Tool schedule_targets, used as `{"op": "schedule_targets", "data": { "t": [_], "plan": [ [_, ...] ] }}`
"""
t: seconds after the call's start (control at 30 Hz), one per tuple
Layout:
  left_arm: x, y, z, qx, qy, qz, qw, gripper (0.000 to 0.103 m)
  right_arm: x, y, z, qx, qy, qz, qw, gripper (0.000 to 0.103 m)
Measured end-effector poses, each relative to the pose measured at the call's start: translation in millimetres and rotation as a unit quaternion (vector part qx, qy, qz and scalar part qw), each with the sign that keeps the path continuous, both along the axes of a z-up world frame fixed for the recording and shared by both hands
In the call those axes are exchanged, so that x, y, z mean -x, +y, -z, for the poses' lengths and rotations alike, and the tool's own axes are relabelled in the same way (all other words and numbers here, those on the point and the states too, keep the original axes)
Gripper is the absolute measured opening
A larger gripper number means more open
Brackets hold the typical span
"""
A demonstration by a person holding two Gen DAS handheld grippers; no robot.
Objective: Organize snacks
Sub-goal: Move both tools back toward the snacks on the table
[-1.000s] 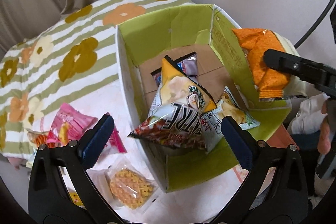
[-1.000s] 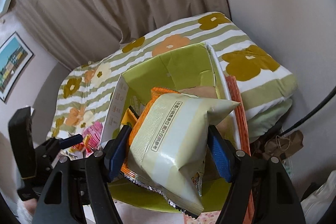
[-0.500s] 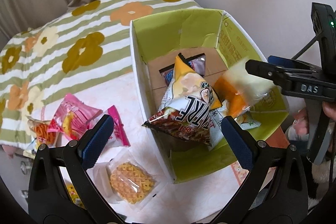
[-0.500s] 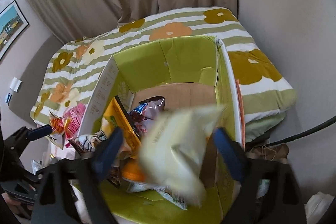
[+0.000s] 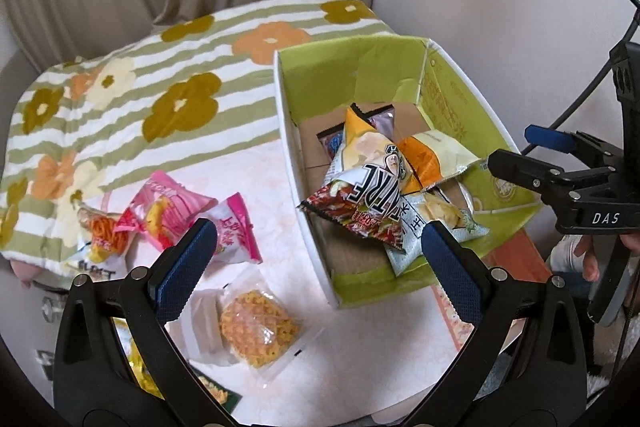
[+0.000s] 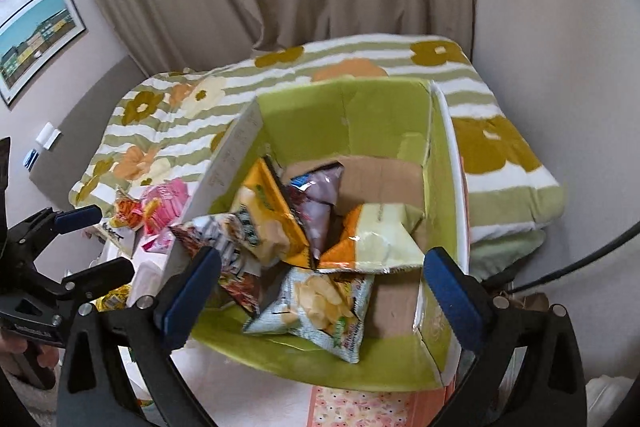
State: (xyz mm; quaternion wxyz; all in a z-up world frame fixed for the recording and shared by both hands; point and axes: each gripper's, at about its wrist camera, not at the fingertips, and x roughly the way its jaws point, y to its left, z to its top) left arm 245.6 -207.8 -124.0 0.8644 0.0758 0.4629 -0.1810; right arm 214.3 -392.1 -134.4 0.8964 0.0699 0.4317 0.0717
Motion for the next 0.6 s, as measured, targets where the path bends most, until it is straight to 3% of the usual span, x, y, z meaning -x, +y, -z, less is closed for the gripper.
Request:
{"op": "schedule_targets", "data": {
  "t": [0.27,0.6],
  "plan": [
    [30.5,28.3,-12.5,-0.008,-0.021,-0.035,0.9991,0.102,10.7,30.2,-25.1,0.003,-0.038,-0.048,0.998,0.101],
    [54.4,111.9,-19.5,-0.008,-0.029,-0.084,0.9960,0.101,23.4,97.8,-41.6,-0.013,-0.063,-0.098,0.993,0.101]
  ]
}}
